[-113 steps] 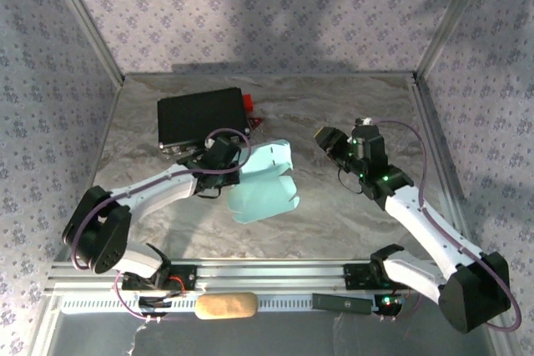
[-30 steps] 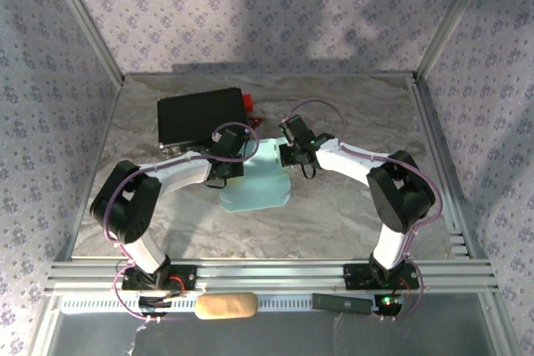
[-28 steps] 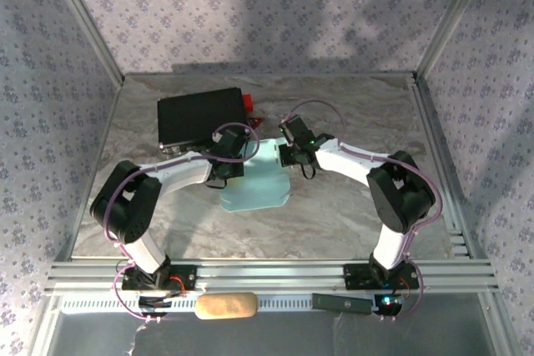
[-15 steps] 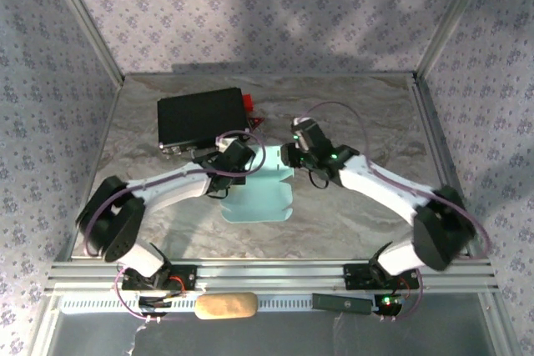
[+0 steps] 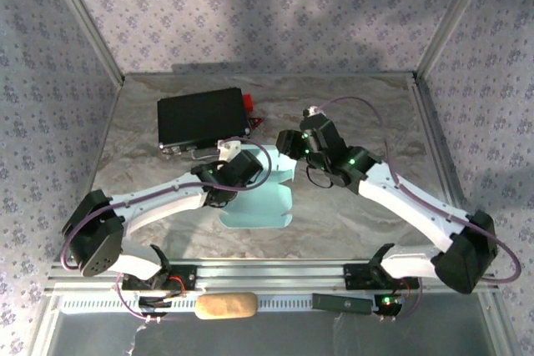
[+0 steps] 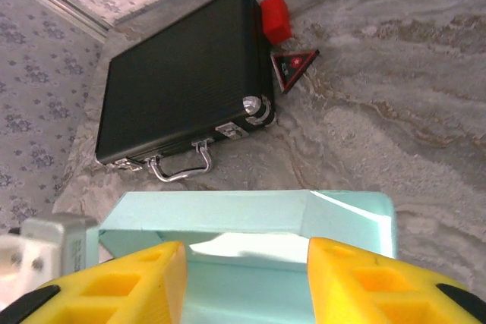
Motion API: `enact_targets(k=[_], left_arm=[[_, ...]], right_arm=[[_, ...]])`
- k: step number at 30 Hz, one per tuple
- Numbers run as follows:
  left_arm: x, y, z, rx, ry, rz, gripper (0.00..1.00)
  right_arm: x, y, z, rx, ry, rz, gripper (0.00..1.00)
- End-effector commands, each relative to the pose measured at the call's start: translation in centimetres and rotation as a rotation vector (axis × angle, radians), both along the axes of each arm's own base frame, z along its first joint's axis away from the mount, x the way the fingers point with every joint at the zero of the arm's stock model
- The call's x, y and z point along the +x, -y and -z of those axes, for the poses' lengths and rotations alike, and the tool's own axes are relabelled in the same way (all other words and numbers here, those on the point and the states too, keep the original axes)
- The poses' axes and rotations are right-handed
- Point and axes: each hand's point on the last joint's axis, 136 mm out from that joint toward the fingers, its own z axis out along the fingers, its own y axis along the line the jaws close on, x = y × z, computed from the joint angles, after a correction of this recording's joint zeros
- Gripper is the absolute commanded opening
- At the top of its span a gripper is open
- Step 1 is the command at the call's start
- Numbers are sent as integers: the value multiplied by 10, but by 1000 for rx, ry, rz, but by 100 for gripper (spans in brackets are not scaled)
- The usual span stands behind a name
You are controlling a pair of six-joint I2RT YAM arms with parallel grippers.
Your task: Fold the paper box
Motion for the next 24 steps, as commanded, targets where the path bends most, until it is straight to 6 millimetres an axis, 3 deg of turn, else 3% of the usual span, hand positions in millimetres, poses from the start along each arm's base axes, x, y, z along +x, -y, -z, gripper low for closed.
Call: enact_targets(k=[1,14,24], left_arm=[[2,0,-29,-16,75,-34,0],[-4,7,-37,-50,97,-26,0],[-5,9,-41,-66,106,-20,0]], right_arm=[[4,6,12,-12,-71,82,49],[3,-5,42,41,-174,99,49],[8,-13,41,152,-227,108,48]])
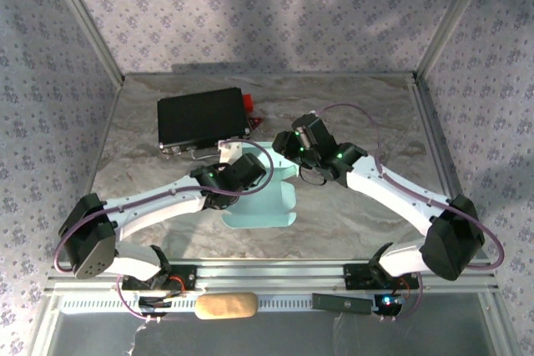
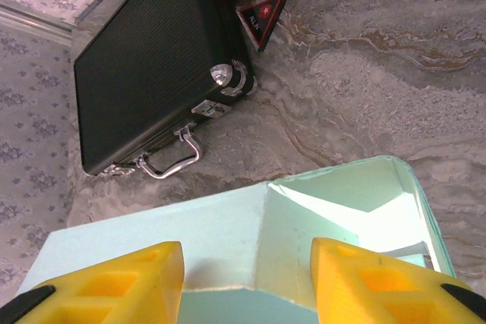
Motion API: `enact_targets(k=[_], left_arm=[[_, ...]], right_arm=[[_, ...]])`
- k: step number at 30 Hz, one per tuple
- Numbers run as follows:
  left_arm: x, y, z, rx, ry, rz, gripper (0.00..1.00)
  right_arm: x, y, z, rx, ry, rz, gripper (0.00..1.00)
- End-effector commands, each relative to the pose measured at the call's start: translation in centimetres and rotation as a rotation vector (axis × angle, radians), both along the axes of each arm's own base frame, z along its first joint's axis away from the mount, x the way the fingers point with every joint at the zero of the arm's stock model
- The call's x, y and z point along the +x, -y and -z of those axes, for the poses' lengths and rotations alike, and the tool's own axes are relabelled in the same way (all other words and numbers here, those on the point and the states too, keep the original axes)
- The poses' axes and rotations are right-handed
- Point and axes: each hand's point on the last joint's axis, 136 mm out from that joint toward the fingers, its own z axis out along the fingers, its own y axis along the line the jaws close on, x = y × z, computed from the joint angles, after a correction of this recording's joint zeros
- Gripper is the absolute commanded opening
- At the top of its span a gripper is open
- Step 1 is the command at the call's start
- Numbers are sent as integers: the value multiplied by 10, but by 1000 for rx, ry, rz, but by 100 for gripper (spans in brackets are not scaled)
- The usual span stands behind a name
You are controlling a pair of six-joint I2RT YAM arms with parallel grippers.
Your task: Fold the paper box
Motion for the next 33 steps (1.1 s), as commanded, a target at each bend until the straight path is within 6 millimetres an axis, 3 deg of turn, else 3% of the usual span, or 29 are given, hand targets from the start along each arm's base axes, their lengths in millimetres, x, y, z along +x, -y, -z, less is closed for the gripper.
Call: enact_targets(k=[1,9,14,17,18,21,25,29,33], left_arm=[[0,3,-21,-42,46,-8,0],[0,7,-22,-42,52,-2,0],[0,7,-24,-45,57,-5,0],[-1,6,-25,-49,62,-7,0],[-1,5,-24,-46,60,-8,0],[-2,2,-26,-41,63,-14,0],[-2,0,-28,-36,67,-21,0],[-1,0,-29,-32,65,-23,0],[0,2,-30,-33,67,-23,0]], right_arm=[[2,-3,2,38,-35,22,46],[10,-19,-3,163,-49,27,35],[13,-20,-7,217,-50,65,18],[13,-18,-7,240,-52,86,14],[13,-18,-7,243,-49,86,15],[9,-8,-11,216,-11,97,34],[-11,29,-14,126,87,163,50],[-44,54,-9,61,160,172,53],[-66,48,12,44,145,141,52]])
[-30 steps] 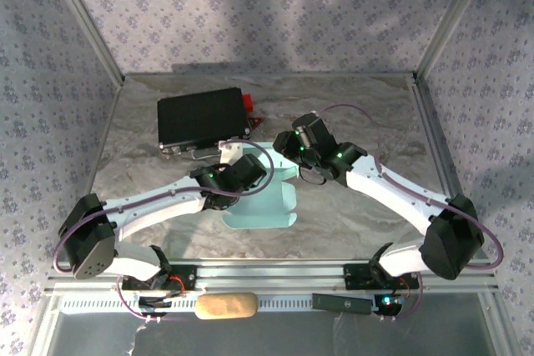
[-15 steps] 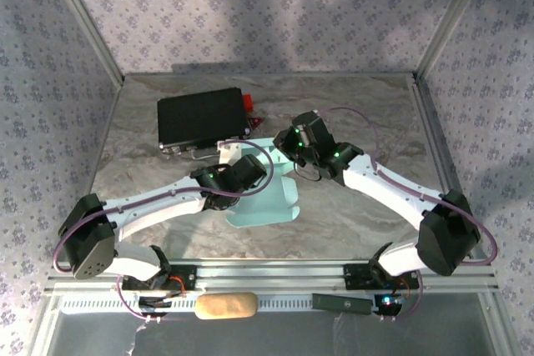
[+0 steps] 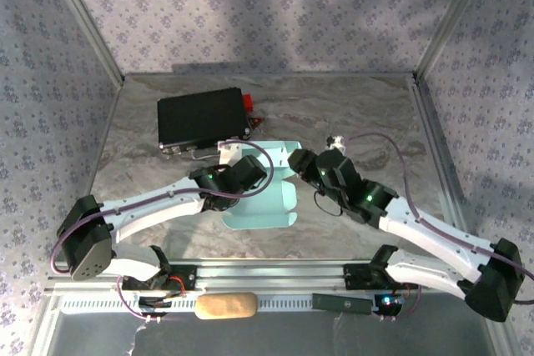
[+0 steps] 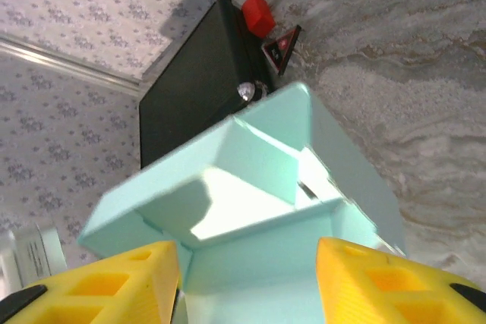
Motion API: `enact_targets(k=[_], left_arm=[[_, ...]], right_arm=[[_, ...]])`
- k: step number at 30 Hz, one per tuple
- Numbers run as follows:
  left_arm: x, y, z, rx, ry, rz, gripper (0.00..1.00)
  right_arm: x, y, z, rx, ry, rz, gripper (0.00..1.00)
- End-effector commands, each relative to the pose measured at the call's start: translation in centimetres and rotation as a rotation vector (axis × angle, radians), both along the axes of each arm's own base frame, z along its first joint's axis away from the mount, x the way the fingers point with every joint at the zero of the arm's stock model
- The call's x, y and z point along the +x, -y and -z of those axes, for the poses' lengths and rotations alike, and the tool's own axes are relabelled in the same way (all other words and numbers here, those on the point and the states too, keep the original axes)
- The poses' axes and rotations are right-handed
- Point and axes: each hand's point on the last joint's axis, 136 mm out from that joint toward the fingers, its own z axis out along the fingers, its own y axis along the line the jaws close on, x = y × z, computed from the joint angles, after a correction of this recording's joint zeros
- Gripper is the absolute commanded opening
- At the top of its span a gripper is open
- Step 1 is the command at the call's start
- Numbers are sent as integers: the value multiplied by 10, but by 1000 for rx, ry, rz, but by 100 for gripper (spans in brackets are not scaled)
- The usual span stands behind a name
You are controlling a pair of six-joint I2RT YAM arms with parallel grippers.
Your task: Fold the paper box
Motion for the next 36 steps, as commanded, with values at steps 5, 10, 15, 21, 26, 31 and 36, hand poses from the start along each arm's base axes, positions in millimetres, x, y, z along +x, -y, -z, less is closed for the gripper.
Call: enact_targets(k=[5,10,15,21,26,31,36], left_arm=[[5,6,-23,-22,41,-3,0],[6,11,-23,-38,-6,44,0],[11,25,-25,-144,-105,190,0],[13,34,-46,-298,-119,386,0],[13,32,-55,-380,-144,486,0],[19,21,-54,-396,-164,477,0],[17,18,-56,-402,-165,486,0]], right_arm=[[-6,11,50,-138,-32,50,51],[6,19,2,-20,235,-97,52],[0,19,-33,68,295,-421,48],[15,35,-26,119,259,-523,35],[16,29,-39,128,334,-613,34],[9,20,-61,156,416,-703,40],[5,12,-61,124,427,-752,40]])
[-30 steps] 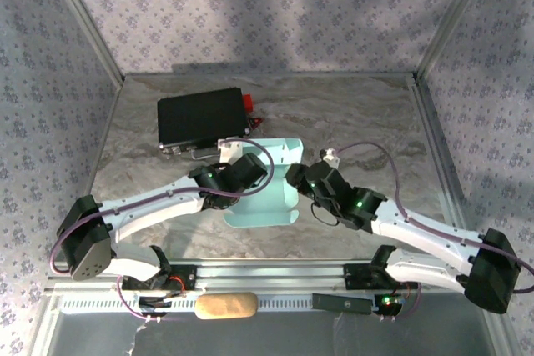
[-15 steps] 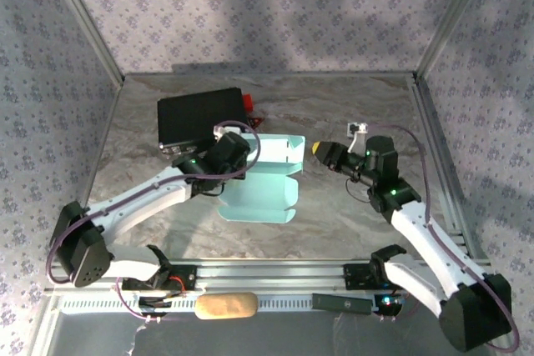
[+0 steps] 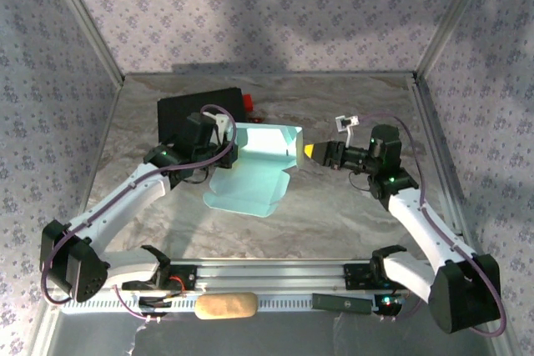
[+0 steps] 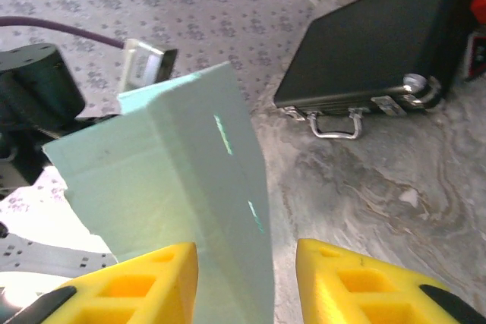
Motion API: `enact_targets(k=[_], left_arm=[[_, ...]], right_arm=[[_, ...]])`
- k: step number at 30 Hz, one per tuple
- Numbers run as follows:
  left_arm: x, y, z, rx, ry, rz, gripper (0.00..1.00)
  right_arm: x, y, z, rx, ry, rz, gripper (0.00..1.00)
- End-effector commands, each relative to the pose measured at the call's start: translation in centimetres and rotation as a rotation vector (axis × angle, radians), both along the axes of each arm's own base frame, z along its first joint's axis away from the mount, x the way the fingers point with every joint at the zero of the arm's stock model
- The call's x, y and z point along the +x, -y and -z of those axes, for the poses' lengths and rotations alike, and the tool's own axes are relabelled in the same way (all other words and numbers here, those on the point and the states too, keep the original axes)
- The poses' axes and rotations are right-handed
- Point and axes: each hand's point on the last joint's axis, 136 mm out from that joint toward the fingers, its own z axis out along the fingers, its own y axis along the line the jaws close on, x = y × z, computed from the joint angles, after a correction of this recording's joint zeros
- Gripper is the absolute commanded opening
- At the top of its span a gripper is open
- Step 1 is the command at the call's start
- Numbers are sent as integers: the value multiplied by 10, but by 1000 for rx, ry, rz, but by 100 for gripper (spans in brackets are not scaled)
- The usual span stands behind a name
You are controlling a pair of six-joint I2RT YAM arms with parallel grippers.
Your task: Fold the paper box
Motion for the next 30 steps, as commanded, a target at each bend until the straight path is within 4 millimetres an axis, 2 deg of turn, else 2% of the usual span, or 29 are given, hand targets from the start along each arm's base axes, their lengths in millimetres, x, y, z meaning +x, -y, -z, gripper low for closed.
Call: enact_targets(k=[1,4,9,17,30], left_arm=[[-7,5,-8,-32,13,56,0],[-7,5,-6,-31,6,54,0],[-5,2,-6,-22,7,32,0],[-2,-1,-10,-22,10,3,0],[-6,3,-12,-3,28,-7,0]], right_arm=[[-5,-9,-16,-13,90,-80,40],[-2,-14,-22,-3,97,-108,40],[-11,-30,-33,-36,135,-159,40],[-5,-35,-17,-165,127,-90,40],[-1,-49,-12,-281,153,-62,39]])
